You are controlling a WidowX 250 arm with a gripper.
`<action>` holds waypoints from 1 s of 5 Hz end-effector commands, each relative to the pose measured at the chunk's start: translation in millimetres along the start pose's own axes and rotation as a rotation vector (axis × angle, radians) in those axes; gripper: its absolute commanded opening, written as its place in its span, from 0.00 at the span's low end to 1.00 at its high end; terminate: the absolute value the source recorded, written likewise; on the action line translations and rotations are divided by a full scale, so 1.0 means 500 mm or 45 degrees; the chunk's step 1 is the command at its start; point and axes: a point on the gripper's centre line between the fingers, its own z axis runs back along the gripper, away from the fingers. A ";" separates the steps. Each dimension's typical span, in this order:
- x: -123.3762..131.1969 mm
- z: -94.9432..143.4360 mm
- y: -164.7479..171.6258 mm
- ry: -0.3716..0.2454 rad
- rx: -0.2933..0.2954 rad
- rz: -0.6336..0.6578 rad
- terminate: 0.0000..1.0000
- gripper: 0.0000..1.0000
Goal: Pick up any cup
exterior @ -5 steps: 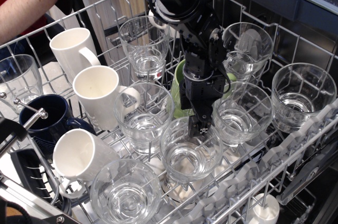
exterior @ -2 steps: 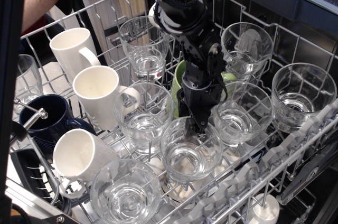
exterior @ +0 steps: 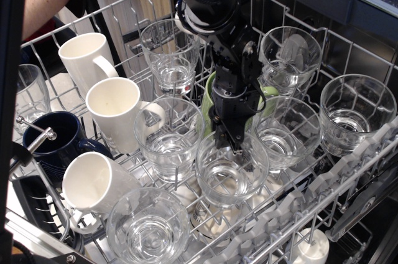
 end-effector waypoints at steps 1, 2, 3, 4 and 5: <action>-0.001 0.068 0.006 -0.050 -0.057 -0.034 0.00 0.00; -0.008 0.111 -0.003 -0.051 -0.131 -0.050 0.00 0.00; -0.007 0.165 -0.010 -0.048 -0.216 -0.066 0.00 0.00; -0.008 0.210 -0.027 -0.033 -0.284 -0.081 0.00 0.00; -0.017 0.250 -0.039 -0.018 -0.321 -0.110 0.00 0.00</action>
